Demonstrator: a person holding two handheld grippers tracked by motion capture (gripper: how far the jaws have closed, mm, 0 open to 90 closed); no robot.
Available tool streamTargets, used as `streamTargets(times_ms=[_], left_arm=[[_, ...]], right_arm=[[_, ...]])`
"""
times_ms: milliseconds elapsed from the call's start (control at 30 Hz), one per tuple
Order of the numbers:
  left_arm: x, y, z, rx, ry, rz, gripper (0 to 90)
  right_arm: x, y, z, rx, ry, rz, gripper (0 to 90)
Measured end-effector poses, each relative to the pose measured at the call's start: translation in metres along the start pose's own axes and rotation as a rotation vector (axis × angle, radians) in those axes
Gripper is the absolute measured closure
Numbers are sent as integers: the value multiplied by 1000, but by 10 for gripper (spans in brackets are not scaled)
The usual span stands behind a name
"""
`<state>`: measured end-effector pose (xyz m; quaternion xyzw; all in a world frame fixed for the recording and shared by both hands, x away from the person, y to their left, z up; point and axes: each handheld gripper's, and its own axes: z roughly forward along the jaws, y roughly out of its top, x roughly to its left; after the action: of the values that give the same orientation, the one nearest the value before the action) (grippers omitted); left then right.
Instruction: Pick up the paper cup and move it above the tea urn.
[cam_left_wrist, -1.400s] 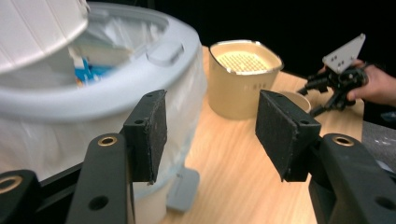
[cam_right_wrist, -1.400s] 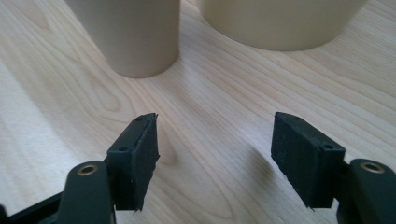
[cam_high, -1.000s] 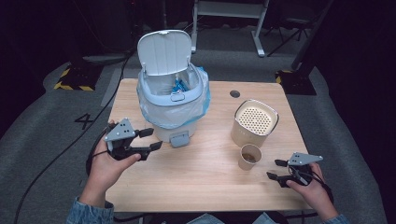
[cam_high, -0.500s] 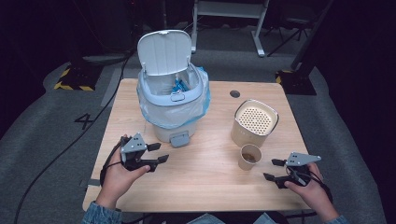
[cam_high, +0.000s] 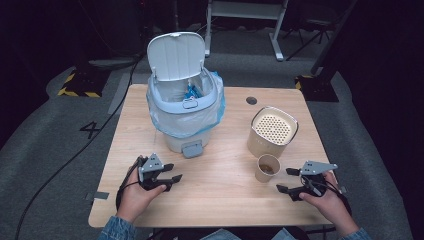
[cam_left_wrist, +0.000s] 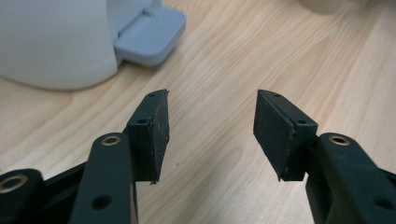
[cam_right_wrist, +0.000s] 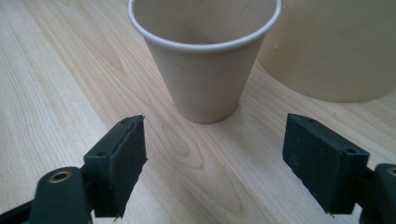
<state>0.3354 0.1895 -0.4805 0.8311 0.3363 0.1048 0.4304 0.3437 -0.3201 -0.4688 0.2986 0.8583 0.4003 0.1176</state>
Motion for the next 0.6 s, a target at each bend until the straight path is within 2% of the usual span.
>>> streamTargets(times_ms=[133,233,400,467,500,600], left_arm=[[3,-8,7,37,11,-6,462],[5,-10,10,66,48,10,445],[5,-11,14,106,69,28,440],[4,-12,15,117,71,24,438],[5,-13,16,123,73,35,433],[6,-14,17,109,68,29,415]], right_arm=[[0,3,6,-3,8,3,215],[-1,6,11,-9,7,9,215],[0,11,24,-19,8,9,223],[1,13,29,-24,11,11,240],[1,14,31,-30,13,9,258],[2,17,37,-48,11,1,265]])
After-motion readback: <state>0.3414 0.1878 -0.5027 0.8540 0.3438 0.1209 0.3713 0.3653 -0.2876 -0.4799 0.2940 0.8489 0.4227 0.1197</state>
